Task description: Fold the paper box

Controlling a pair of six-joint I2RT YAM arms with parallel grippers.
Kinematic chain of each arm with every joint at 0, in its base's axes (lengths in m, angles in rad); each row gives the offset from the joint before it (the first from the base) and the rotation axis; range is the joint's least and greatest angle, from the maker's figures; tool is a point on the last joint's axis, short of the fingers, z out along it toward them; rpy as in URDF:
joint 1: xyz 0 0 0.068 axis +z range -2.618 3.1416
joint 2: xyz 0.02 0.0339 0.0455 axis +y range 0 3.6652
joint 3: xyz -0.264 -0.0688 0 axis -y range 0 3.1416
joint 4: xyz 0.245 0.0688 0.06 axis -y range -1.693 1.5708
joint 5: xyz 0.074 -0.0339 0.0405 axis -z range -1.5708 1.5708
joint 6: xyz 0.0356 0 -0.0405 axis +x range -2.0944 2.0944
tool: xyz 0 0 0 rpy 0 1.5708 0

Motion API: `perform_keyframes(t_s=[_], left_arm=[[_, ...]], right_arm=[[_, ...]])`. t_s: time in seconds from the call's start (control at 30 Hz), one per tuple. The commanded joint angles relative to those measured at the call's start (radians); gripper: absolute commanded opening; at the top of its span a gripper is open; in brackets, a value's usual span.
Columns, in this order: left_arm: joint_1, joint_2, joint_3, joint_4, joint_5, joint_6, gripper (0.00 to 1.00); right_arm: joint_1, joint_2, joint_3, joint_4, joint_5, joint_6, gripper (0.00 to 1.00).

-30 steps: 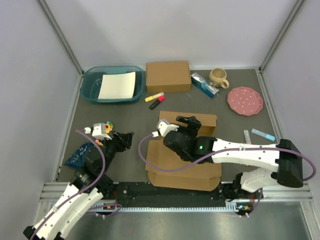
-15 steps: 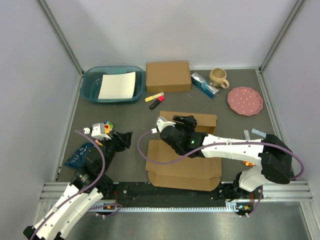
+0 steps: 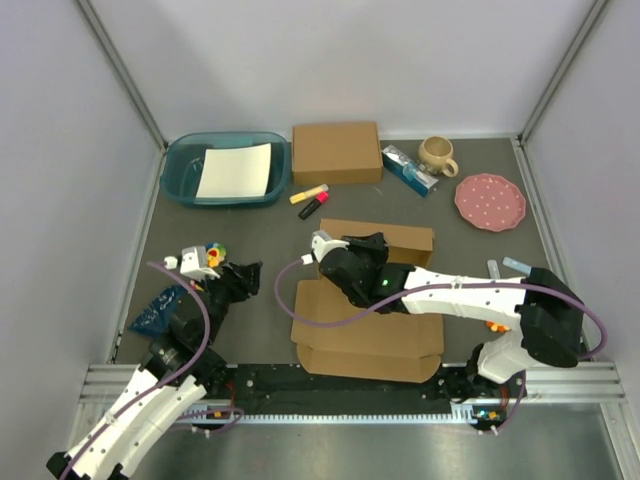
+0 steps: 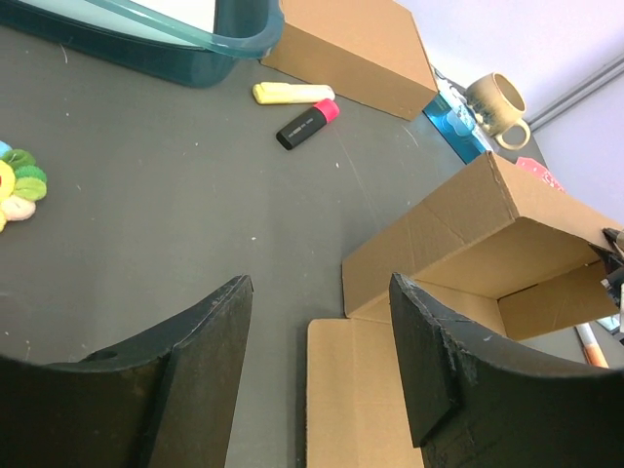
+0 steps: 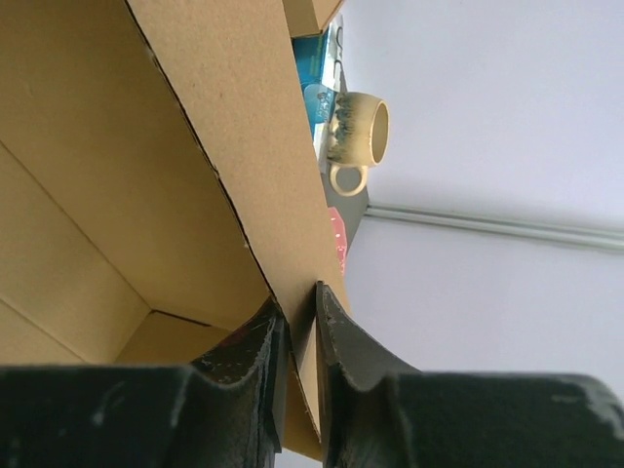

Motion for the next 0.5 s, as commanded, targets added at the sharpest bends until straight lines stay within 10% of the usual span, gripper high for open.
perform_keyframes(t_s=[0.0, 0.23, 0.47], left_arm=[[0.003, 0.01, 0.062, 0.012, -0.032, 0.012, 0.64], [0.003, 0.027, 0.14, 0.005, -0.082, 0.041, 0.64], [0.003, 0.085, 0.243, 0.135, -0.138, 0.133, 0.63]], right_arm=[[-0.005, 0.008, -0.02, 0.051, -0.004, -0.01, 0.06], [-0.022, -0.044, 0.03, 0.042, 0.031, -0.021, 0.0], [-0.249, -0.035, 0.453, -0.484, -0.142, 0.422, 0.0]])
